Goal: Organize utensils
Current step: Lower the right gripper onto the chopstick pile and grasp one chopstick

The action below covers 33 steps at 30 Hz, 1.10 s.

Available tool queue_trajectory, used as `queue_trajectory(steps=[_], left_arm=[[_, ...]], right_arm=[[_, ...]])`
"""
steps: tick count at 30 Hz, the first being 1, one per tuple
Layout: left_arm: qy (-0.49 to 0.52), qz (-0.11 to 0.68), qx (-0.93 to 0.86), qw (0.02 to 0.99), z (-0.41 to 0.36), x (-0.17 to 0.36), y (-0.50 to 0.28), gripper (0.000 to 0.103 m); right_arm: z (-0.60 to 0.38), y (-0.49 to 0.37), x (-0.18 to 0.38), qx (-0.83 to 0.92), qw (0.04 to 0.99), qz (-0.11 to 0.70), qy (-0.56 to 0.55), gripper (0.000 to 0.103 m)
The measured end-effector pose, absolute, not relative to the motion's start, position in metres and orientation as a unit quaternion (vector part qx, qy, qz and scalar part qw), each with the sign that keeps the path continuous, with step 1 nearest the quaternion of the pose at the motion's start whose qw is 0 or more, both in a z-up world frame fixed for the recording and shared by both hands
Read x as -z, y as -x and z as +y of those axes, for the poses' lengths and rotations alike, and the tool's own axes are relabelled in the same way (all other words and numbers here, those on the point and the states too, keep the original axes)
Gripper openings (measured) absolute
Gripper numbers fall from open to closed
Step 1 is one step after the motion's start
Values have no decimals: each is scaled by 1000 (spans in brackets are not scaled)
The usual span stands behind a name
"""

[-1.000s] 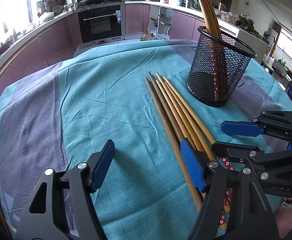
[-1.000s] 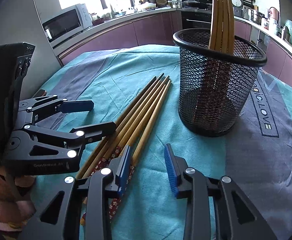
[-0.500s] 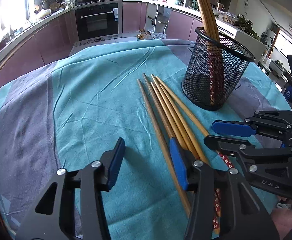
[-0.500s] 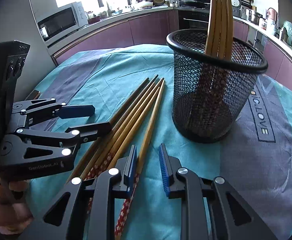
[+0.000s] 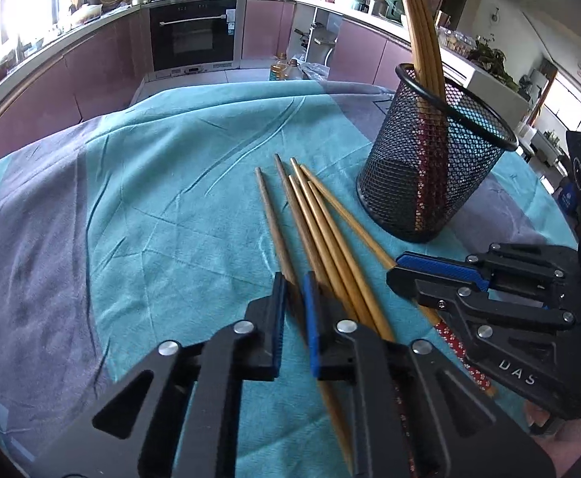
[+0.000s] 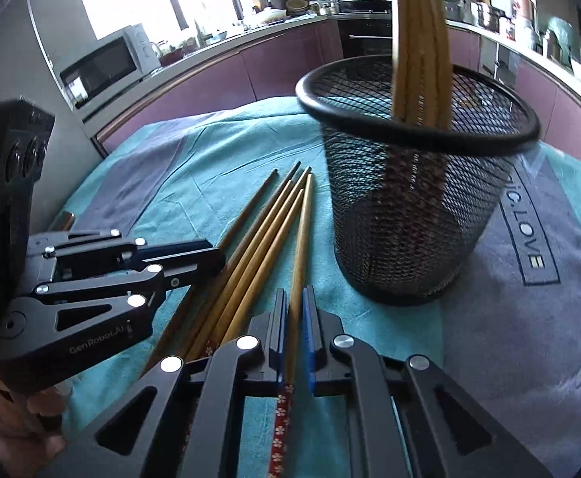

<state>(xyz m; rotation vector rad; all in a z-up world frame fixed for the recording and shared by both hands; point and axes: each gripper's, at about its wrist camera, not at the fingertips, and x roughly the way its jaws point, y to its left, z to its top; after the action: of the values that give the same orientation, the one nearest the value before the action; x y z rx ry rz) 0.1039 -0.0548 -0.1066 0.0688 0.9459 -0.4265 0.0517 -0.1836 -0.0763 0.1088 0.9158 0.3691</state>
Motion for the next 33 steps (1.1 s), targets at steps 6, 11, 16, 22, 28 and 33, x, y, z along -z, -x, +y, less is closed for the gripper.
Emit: queue_trajectory(steps=[6,11,16,22,28,33], left_arm=[[-13,443,212,871,-49,102,-94,9],[-17,439,231,868,-48,96,-85,9],[-33,448,244,859,-53,104,-79,9],[-33,454,247,856,-53,107,-81,9],[-25,465,245,850,-49,111,-92,14],[-15,468,245,849,-43,111,-95,13]], right_arm=[[-192,-41,64,-192,884,421,-66,6],[-186,-33,59,-225,879,417,-53,6],[-179,-32,65,-236,869,433,-36,6],[-168,-40,72,-231,865,445,-24,6],[-163,-50,78,-230,860,455,-18,8],[-168,-49,75,-229,862,451,-25,6]])
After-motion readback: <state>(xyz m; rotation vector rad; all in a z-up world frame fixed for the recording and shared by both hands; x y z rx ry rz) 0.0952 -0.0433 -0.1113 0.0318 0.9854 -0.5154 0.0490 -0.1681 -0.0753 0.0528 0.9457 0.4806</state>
